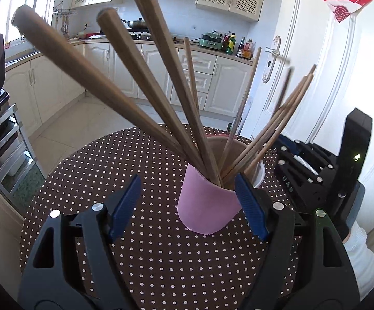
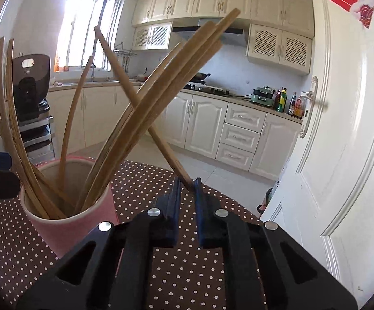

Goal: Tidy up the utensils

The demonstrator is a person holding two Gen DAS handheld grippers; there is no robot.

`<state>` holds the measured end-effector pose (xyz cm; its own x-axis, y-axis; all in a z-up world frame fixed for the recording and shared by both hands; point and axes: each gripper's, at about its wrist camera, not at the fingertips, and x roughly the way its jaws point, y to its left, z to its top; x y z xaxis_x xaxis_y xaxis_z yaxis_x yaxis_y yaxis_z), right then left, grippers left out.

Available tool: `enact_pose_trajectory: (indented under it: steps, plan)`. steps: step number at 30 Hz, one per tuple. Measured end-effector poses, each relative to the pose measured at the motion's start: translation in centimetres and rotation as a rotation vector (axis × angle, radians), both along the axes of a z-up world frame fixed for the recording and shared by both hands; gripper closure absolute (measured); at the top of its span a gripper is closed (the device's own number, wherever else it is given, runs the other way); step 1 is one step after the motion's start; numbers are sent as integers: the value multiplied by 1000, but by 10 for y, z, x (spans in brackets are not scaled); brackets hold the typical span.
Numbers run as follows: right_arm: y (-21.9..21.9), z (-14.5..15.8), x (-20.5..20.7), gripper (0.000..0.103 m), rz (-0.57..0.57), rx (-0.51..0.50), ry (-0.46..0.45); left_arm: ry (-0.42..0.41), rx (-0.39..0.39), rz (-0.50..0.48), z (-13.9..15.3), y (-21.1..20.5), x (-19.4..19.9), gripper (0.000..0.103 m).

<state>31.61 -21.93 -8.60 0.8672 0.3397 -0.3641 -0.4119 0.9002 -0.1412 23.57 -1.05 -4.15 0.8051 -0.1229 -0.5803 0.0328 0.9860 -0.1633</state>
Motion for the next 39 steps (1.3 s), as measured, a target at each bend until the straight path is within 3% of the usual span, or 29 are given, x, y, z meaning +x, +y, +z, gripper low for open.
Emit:
enact_pose_trajectory:
  steps: [14, 23, 28, 39]
  plan:
    - [-28, 22, -2, 99, -90, 144, -13, 6, 15, -6, -3, -6, 8, 29]
    - [-48, 64, -25, 99, -142, 225, -95, 42, -31, -25, -8, -2, 21, 30]
    - [-54, 91, -49, 99, -148, 260, -167, 65, -83, -69, -6, -2, 23, 68]
    - [-58, 143, -105, 99, -71, 363, -331, 74, -81, -74, -4, -6, 23, 73]
